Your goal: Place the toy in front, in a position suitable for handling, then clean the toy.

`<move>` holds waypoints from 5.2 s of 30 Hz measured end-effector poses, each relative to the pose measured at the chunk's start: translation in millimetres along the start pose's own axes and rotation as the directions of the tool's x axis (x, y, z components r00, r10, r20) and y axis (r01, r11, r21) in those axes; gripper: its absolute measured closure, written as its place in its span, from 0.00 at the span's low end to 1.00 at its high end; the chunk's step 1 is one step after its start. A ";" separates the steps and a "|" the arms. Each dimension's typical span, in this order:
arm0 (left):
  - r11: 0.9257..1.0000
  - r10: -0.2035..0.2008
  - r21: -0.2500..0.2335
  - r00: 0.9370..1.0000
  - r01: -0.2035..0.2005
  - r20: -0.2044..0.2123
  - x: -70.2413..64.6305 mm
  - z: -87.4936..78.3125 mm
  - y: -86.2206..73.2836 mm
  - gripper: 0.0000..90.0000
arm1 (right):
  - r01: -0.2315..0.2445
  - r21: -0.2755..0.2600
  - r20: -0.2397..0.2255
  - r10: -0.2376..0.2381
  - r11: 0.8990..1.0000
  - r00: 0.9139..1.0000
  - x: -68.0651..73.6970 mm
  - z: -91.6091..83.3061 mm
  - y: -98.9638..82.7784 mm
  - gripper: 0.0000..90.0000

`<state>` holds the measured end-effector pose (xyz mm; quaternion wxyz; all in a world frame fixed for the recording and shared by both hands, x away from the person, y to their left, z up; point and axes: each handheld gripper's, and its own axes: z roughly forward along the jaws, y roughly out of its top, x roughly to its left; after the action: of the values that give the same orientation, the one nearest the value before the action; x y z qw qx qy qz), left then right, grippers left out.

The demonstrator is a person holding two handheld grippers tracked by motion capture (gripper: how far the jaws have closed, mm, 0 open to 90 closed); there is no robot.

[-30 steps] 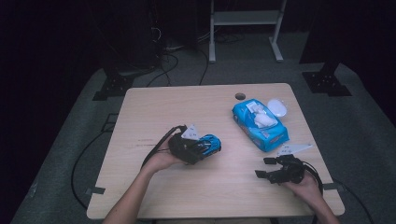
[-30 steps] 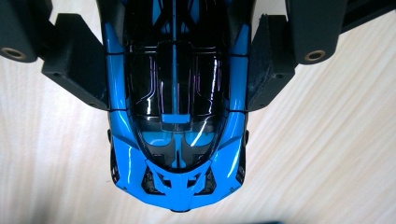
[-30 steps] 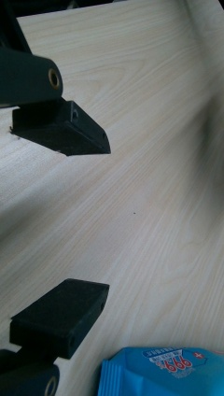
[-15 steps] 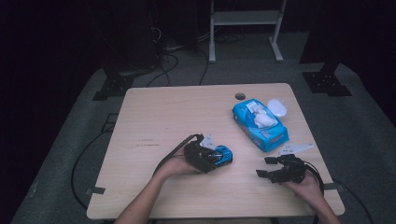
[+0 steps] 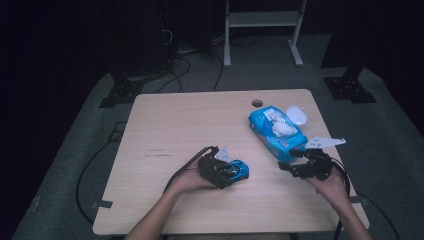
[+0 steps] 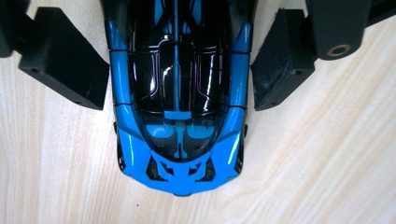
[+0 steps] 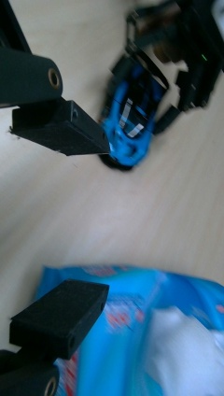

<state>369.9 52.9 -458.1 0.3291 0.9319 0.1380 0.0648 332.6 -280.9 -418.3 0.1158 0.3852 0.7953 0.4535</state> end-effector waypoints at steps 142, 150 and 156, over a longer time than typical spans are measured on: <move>0.993 -0.062 -0.105 0.995 0.054 -0.075 4.6 -26.0 -60.2 0.30 | 0.078 0.130 -0.156 -0.057 0.988 0.986 59.4 115.7 21.0 0.89; 0.993 -0.065 -0.104 0.995 0.056 -0.079 7.3 -25.6 -60.5 0.28 | 0.107 0.130 -0.137 -0.089 0.986 0.987 68.9 118.2 23.4 0.89; 0.994 -0.061 -0.095 0.994 0.052 -0.092 7.5 -26.2 -59.2 0.29 | 0.121 0.132 -0.149 -0.101 0.984 0.984 72.4 121.0 28.1 0.89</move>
<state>358.8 114.8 -475.0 0.3668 0.9072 0.1765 0.1062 362.4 -144.3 -451.6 0.0568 0.3141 0.8519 0.4152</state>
